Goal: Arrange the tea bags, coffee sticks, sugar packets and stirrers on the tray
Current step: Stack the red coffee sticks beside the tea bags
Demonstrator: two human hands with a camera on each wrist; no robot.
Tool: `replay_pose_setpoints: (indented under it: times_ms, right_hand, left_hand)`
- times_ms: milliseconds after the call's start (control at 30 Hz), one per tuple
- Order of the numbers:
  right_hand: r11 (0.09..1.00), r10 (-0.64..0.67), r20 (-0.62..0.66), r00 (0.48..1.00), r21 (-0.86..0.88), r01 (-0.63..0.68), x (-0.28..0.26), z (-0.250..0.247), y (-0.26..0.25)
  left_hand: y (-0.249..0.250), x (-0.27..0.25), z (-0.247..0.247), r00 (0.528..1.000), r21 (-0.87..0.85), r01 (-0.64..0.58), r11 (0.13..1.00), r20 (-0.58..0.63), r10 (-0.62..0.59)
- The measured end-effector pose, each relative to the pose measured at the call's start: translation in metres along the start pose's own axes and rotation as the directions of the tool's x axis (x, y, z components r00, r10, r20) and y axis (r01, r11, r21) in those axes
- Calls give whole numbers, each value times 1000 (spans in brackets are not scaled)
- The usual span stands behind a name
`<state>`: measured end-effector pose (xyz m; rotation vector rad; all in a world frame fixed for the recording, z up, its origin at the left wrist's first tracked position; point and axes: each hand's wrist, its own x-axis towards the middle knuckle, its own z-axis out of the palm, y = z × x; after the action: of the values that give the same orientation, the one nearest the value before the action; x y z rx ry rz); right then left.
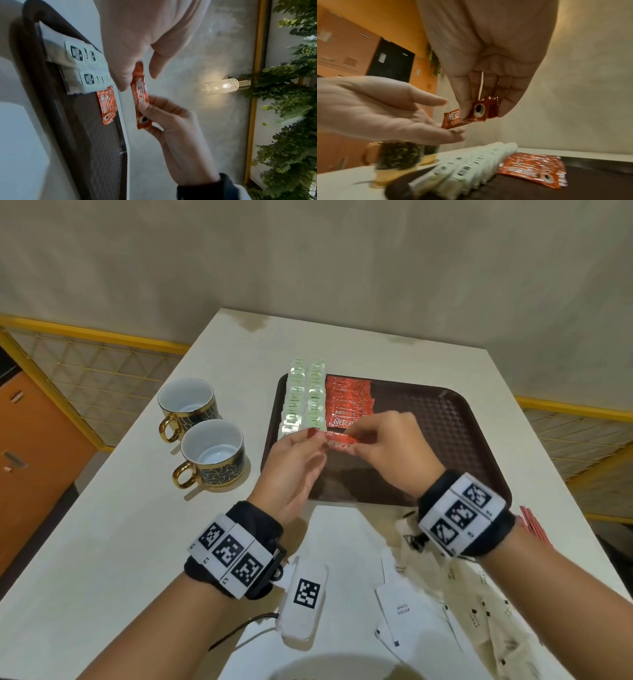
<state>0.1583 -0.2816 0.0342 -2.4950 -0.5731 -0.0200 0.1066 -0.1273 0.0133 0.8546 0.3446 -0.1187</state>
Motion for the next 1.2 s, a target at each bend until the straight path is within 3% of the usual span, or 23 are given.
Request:
replay_pose_setpoints:
  times_ms: [133,300,533,833,1133,1200]
  right_hand:
    - [982,161,45,986,-112,-155,46,-3,39]
    - [958,236,163,958,-203,-201,82,13,62]
    - [925,189,217,958,-368,-99,97,29,64]
    - [928,117,196,974,-370,-37,97,33,65]
    - [929,160,217,963,-363,-72,103,32,63]
    - [946,167,168,972,-306,-109,104,27,66]
  left_hand:
    - [3,5,-9,998,108,-16,994,-63,23]
    - [4,-1,-15,998,154,-36,987,-41,43]
    - [5,-6,-22,997,182,-37,983,-67,50]
    - [4,-7,-22,996,239,-32,971,-77,52]
    - [3,-10,-22,995,258,-8,966,-91,32]
    - [3,-11,-23,995,257,-5,966,-93,30]
